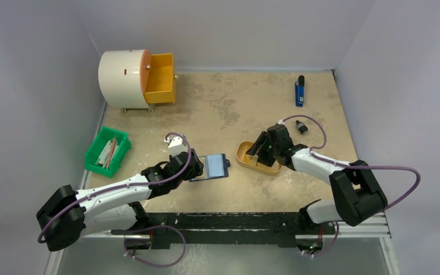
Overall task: Put the credit cards into the card holder
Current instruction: Pick up the credit card from the storage box.
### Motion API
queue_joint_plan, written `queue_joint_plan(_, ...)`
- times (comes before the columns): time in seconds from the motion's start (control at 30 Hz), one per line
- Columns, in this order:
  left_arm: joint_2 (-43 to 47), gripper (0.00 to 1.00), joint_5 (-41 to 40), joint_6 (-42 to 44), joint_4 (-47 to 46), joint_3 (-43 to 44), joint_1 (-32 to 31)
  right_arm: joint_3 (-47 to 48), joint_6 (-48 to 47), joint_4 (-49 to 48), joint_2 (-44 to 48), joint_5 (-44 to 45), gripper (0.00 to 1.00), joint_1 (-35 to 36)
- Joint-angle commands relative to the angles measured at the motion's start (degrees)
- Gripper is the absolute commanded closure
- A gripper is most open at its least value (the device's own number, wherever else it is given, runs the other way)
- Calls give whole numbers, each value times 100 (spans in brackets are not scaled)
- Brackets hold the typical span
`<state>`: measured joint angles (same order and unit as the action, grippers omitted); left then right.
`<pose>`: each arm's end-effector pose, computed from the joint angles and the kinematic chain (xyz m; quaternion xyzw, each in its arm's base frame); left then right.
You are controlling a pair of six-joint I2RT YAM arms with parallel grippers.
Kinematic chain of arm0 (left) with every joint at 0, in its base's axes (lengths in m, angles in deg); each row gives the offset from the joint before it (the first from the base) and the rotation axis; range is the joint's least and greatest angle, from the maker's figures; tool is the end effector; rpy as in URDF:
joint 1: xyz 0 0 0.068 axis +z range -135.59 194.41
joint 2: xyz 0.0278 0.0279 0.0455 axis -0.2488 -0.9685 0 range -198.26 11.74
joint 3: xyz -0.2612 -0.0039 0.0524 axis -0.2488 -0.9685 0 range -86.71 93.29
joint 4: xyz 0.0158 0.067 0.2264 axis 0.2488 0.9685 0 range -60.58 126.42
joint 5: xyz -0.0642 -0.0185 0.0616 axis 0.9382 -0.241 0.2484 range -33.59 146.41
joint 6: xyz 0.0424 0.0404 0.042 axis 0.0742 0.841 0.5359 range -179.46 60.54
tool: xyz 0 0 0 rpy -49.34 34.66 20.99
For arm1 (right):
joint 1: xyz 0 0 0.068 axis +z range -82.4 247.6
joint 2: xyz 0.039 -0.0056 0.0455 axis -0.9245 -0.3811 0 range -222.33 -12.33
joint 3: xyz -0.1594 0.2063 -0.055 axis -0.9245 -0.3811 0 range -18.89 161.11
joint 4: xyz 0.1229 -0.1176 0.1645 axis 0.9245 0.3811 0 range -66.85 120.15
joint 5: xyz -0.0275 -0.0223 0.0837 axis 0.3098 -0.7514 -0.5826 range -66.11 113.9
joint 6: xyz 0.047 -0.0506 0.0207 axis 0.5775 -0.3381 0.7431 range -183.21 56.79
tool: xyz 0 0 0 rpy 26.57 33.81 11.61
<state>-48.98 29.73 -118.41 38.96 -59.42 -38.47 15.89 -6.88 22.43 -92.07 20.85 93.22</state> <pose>0.1436 -0.1452 0.1811 -0.1392 0.8861 -0.2029 0.3928 0.2391 0.1182 0.1619 0.2339 0.8908 0.2734 0.2774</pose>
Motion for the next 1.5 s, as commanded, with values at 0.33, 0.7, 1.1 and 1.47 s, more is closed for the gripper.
queue_joint_plan(0.33, -54, 54, -127, -72, -214, 1, -5, -29, 53, -545, -415, -801, 38, -75)
queue_joint_plan(0.7, -50, 54, -232, -76, -96, -7, -5, 247, -313, 709, -195, -47, 37, -68)
queue_joint_plan(1.1, -112, 54, -215, -78, -113, 6, -3, 217, -380, 659, -522, 136, 44, -74)
queue_joint_plan(1.47, -200, 54, -214, -81, -113, -2, 5, 185, -511, 673, -841, 277, 59, -75)
